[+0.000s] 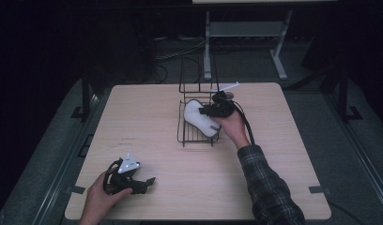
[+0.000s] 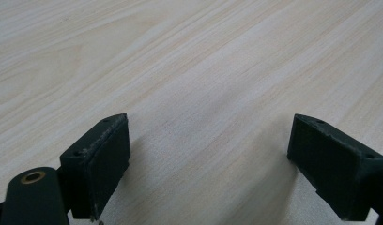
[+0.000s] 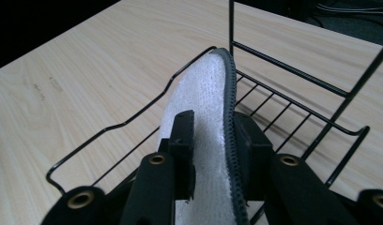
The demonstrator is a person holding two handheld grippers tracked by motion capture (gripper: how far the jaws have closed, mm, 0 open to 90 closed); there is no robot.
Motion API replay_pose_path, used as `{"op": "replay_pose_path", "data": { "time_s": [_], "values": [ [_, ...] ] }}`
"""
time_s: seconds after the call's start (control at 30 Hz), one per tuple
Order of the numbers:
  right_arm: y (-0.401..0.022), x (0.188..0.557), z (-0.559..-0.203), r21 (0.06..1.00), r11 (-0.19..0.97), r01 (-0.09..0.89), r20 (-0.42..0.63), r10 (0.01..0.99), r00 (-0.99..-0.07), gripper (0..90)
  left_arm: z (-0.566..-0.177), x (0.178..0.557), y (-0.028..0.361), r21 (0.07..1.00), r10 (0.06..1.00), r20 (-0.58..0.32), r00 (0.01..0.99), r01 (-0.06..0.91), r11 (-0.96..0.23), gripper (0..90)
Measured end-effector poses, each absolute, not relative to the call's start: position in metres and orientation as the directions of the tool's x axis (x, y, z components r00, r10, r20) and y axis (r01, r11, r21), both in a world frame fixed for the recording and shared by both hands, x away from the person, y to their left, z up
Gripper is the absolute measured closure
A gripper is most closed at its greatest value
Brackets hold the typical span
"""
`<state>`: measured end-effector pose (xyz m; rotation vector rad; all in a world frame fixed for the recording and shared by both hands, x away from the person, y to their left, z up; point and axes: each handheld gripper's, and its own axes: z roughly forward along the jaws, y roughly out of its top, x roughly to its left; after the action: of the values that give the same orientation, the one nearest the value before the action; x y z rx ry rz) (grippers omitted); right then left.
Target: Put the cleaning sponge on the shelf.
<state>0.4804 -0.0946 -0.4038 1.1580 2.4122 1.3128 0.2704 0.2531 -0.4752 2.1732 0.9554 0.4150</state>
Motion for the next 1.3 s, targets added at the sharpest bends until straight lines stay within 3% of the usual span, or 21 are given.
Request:
{"op": "replay_pose_path", "data": {
  "time_s": [0.27, 0.47, 0.57, 0.7, 0.73, 0.8, 0.87, 1.3],
  "values": [
    [-0.099, 0.483, -0.410, 0.758, 0.332, 0.561, 0.169, 0.731, -0.661, 58.6, -0.475, 0.270, 0.253, 0.721, 0.738, 0.007, 0.674, 0.508, -0.471, 12.5],
    [-0.107, 0.483, -0.411, 0.765, 0.311, 0.565, 0.172, 0.746, -0.644, 56.0, -0.475, 0.270, 0.253, 0.720, 0.738, 0.007, 0.675, 0.509, -0.472, 12.5],
    [-0.113, 0.480, -0.407, 0.764, 0.302, 0.569, 0.181, 0.747, -0.640, 61.2, -0.475, 0.270, 0.253, 0.721, 0.738, 0.007, 0.674, 0.508, -0.471, 12.5],
    [-0.123, 0.473, -0.405, 0.766, 0.332, 0.551, 0.150, 0.740, -0.655, 75.7, -0.475, 0.270, 0.253, 0.721, 0.738, 0.007, 0.675, 0.508, -0.471, 12.5],
    [-0.123, 0.473, -0.405, 0.766, 0.332, 0.551, 0.150, 0.740, -0.655, 75.7, -0.475, 0.270, 0.253, 0.721, 0.738, 0.007, 0.675, 0.508, -0.471, 12.5],
    [-0.126, 0.465, -0.405, 0.762, 0.353, 0.543, 0.140, 0.730, -0.669, 85.8, -0.475, 0.270, 0.253, 0.721, 0.738, 0.007, 0.674, 0.508, -0.471, 12.5],
    [-0.127, 0.460, -0.406, 0.756, 0.365, 0.543, 0.139, 0.721, -0.678, 89.0, -0.475, 0.270, 0.253, 0.721, 0.738, 0.007, 0.674, 0.508, -0.471, 12.5],
    [-0.112, 0.441, -0.424, 0.703, 0.458, 0.544, 0.138, 0.662, -0.736, 89.5, -0.475, 0.270, 0.253, 0.721, 0.738, 0.006, 0.674, 0.509, -0.470, 12.5]
  ]
}}
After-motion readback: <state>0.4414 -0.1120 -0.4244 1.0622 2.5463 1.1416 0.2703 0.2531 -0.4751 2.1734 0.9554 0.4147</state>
